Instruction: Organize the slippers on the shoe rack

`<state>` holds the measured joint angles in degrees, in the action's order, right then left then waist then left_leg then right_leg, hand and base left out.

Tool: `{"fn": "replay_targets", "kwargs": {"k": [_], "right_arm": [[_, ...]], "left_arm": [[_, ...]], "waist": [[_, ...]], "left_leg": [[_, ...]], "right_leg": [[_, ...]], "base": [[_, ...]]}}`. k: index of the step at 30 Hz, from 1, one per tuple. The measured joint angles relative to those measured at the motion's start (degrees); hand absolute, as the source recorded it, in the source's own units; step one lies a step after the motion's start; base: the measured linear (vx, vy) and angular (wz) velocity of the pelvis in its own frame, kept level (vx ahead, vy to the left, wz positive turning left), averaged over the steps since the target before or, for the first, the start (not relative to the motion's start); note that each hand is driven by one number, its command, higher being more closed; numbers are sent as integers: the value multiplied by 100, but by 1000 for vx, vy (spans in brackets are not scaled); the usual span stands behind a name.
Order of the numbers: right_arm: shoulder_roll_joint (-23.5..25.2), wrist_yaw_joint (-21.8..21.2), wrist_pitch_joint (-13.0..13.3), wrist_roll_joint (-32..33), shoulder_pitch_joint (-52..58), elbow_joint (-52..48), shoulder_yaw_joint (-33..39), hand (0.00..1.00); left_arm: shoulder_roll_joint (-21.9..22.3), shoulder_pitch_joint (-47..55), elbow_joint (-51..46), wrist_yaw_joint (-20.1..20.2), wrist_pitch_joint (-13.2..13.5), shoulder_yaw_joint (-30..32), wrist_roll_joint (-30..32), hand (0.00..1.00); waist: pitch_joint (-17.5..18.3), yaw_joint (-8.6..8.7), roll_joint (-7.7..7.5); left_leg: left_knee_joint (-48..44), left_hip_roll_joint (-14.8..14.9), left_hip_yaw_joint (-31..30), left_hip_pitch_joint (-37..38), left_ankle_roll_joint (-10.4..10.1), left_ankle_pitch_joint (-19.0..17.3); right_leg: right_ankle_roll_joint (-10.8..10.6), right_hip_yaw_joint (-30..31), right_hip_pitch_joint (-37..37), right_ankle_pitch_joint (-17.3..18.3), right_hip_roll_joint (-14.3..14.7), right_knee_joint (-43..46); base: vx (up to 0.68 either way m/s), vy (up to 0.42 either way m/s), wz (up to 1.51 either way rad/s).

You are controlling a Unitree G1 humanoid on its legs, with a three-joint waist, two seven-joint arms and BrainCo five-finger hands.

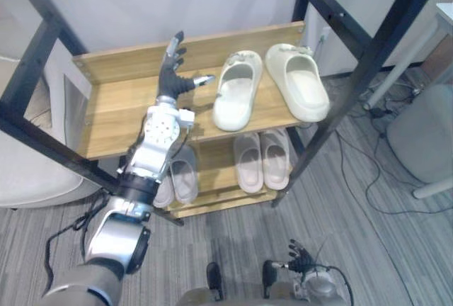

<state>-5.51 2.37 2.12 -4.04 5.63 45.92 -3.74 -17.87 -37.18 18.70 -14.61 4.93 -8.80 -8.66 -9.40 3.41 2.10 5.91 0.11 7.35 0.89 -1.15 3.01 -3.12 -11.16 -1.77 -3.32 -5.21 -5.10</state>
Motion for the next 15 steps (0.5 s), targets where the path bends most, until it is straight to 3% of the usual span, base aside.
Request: {"fn": "replay_targets", "kwargs": {"k": [11,15], "right_arm": [[-6,7,-55,-9,-5,83,-118,0],[26,26,-98,-24,-63,261,-157,0]], "left_arm": [[470,743,-113,152,204,-363,-984,0],[604,759,-117,277,243,-613,-1178,0]], "waist": [[29,-66,-116],[106,-81,-241]], "left_leg": [[1,-49,-170,31,35,24],[2,-75,-194,46,37,24]], "right_leg": [[-38,-146,-135,41,-38,0],[-54,-210,-151,60,-69,0]], "base": [[-12,9,9],[3,8,5]]}}
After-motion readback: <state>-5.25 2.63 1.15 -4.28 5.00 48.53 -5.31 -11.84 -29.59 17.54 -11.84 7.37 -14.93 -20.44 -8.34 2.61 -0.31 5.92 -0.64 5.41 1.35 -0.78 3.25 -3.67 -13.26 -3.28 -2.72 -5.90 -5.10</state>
